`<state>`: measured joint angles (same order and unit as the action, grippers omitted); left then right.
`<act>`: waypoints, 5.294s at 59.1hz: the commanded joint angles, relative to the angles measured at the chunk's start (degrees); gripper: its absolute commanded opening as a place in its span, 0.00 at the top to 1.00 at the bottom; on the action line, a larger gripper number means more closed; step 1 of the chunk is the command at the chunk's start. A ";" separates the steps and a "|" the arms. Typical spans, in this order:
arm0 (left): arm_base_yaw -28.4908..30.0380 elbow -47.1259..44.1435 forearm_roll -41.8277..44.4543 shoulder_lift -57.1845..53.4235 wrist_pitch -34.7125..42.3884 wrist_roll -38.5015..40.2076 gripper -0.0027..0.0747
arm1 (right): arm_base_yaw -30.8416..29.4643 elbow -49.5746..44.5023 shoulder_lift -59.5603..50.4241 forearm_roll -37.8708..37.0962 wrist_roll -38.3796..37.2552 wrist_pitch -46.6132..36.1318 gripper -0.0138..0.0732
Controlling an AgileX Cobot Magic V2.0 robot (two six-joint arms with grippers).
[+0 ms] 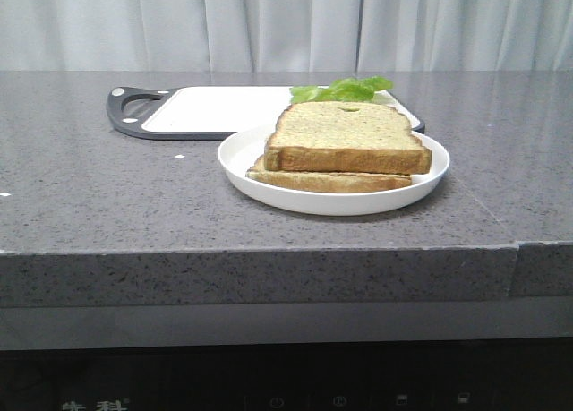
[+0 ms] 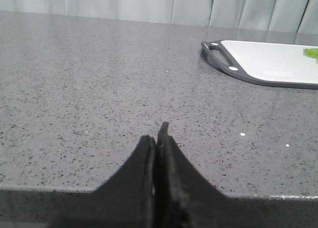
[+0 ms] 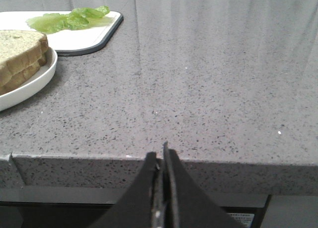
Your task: Left arm grabs bread, right arm adds lettuce
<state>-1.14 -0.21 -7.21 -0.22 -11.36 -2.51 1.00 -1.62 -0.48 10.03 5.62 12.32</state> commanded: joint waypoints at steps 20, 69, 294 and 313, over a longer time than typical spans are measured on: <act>0.09 -0.35 -0.39 -1.09 4.83 0.10 0.99 | -0.27 0.20 -1.30 -0.58 0.44 -4.81 0.91; 0.09 -0.26 -0.39 -1.09 10.77 0.10 0.99 | -0.27 0.27 -1.30 -0.58 0.39 -6.61 0.91; -33.45 85.33 -13.25 99.19 -27.91 0.77 0.99 | -0.27 27.62 17.00 -0.96 0.54 4.11 0.29; -33.17 85.33 -13.18 93.79 -25.83 0.77 0.99 | -0.27 27.62 17.00 -0.96 0.54 4.03 0.29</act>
<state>-34.61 83.54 -20.14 98.71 -40.98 -1.94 1.00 23.83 15.57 9.53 5.66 20.80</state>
